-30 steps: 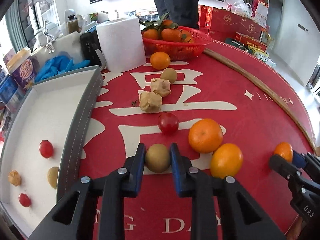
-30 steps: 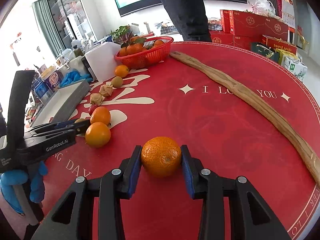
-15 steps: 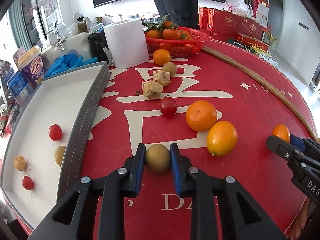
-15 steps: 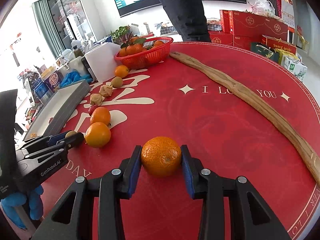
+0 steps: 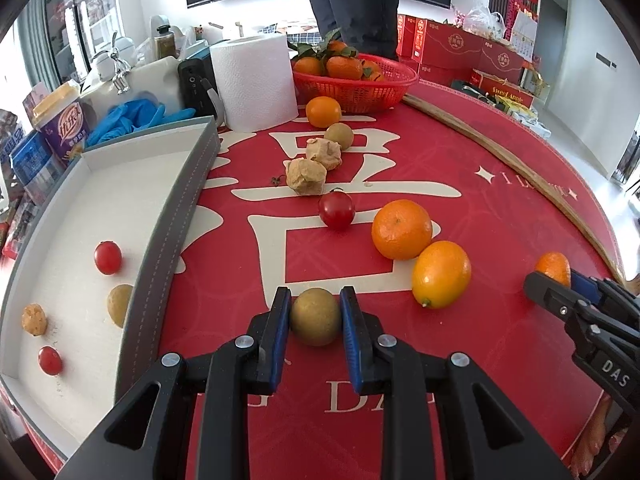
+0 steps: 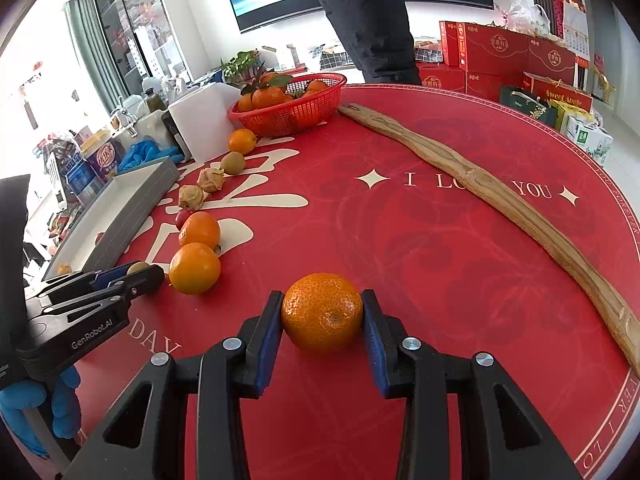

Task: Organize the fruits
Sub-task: 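Lift the kiwi and mandarin and carry both toward the white tray, then open the left tool to drop the kiwi in the tray while the right tool drops the mandarin, then withdraw both open tools from the tray back over the cloth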

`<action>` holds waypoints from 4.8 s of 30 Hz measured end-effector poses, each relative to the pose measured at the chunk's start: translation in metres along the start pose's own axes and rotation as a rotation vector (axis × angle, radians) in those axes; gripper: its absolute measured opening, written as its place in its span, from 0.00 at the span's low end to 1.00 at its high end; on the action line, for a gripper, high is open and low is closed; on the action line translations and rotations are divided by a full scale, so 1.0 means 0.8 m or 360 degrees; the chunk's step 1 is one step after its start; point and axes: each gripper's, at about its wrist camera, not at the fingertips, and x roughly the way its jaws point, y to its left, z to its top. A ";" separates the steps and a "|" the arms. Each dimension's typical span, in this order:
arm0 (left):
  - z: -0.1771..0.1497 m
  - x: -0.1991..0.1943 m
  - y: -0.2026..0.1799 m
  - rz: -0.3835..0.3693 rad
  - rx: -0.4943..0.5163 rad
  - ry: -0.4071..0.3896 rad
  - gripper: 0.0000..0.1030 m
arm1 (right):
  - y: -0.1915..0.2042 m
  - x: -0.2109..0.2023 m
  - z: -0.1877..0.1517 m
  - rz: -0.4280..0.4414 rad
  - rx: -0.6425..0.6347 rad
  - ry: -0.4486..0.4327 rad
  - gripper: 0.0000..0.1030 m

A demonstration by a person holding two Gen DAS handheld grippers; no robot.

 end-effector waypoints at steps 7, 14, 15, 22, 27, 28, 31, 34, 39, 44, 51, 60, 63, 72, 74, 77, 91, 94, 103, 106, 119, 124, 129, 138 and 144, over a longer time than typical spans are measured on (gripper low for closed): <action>0.007 -0.029 0.015 0.0027 -0.0015 -0.0088 0.26 | 0.002 0.000 0.001 -0.0021 -0.0004 0.0019 0.38; 0.011 -0.045 0.036 0.0043 -0.0055 -0.0137 0.26 | -0.007 0.001 0.012 0.0016 0.0078 0.0054 0.38; 0.012 -0.046 0.040 0.0046 -0.0063 -0.0142 0.26 | -0.007 -0.001 0.014 0.0010 0.0078 0.0049 0.38; 0.012 -0.052 0.067 0.0069 -0.0133 -0.0162 0.26 | 0.008 -0.010 0.028 0.0015 0.0033 0.0024 0.38; 0.008 -0.056 0.090 0.0088 -0.0188 -0.0177 0.26 | 0.031 -0.008 0.038 0.0036 -0.0027 0.0026 0.38; 0.007 -0.057 0.094 0.0094 -0.0196 -0.0182 0.26 | 0.035 -0.007 0.039 0.0038 -0.0037 0.0028 0.38; 0.005 -0.058 0.109 0.0112 -0.0226 -0.0192 0.26 | 0.050 -0.005 0.043 0.0051 -0.0077 0.0033 0.38; 0.003 -0.059 0.126 0.0129 -0.0266 -0.0199 0.26 | 0.068 -0.004 0.048 0.0059 -0.0125 0.0031 0.38; 0.000 -0.059 0.155 0.0163 -0.0322 -0.0207 0.26 | 0.102 0.000 0.056 0.0088 -0.0214 0.0028 0.38; -0.003 -0.054 0.180 0.0211 -0.0364 -0.0207 0.26 | 0.137 0.010 0.065 0.0153 -0.0286 0.0049 0.38; -0.008 -0.033 0.208 0.0259 -0.0410 -0.0159 0.26 | 0.196 0.029 0.073 0.0242 -0.0423 0.0079 0.38; -0.012 -0.012 0.230 0.0253 -0.0468 -0.0092 0.26 | 0.268 0.066 0.083 0.0349 -0.0560 0.0143 0.38; -0.011 -0.012 0.231 0.0246 -0.0467 -0.0090 0.26 | 0.286 0.081 0.087 0.0378 -0.0581 0.0177 0.38; -0.018 -0.004 0.229 0.0336 -0.0416 -0.0025 0.27 | 0.317 0.133 0.090 0.0405 -0.0598 0.0293 0.38; -0.019 -0.004 0.229 0.0343 -0.0417 -0.0023 0.27 | 0.320 0.139 0.089 0.0409 -0.0601 0.0296 0.38; -0.022 -0.004 0.227 0.0354 -0.0406 -0.0030 0.27 | 0.324 0.143 0.086 0.0409 -0.0623 0.0326 0.38; -0.030 -0.014 0.225 0.0363 -0.0397 -0.0037 0.35 | 0.337 0.131 0.074 0.0401 -0.0731 0.0286 0.38; -0.028 -0.020 0.229 0.0373 -0.0431 -0.0067 0.76 | 0.339 0.119 0.086 0.0414 -0.0741 0.0228 0.45; -0.019 -0.065 0.214 0.0395 -0.0406 -0.0216 0.83 | 0.315 0.075 0.110 0.0445 -0.0643 0.0102 1.00; -0.016 -0.070 0.194 0.0358 -0.0349 -0.0205 0.83 | 0.286 0.060 0.114 0.0422 -0.0576 0.0098 1.00; 0.004 -0.054 0.083 0.0133 -0.0075 -0.0130 0.83 | 0.081 0.015 0.084 0.0063 -0.0148 0.0143 1.00; 0.017 -0.033 0.044 0.0082 0.0009 -0.0070 0.83 | 0.053 0.022 0.038 -0.0028 -0.0214 0.0249 1.00; 0.037 0.005 0.020 0.0051 0.0032 0.0016 0.83 | 0.052 0.028 0.008 -0.0146 -0.0327 0.0253 1.00; 0.062 0.050 0.013 0.0018 -0.0078 0.0091 0.83 | 0.051 0.025 -0.002 -0.0152 -0.0376 0.0199 1.00; 0.068 0.063 0.004 0.0044 -0.0079 0.0109 0.74 | 0.052 0.025 -0.002 -0.0152 -0.0376 0.0199 1.00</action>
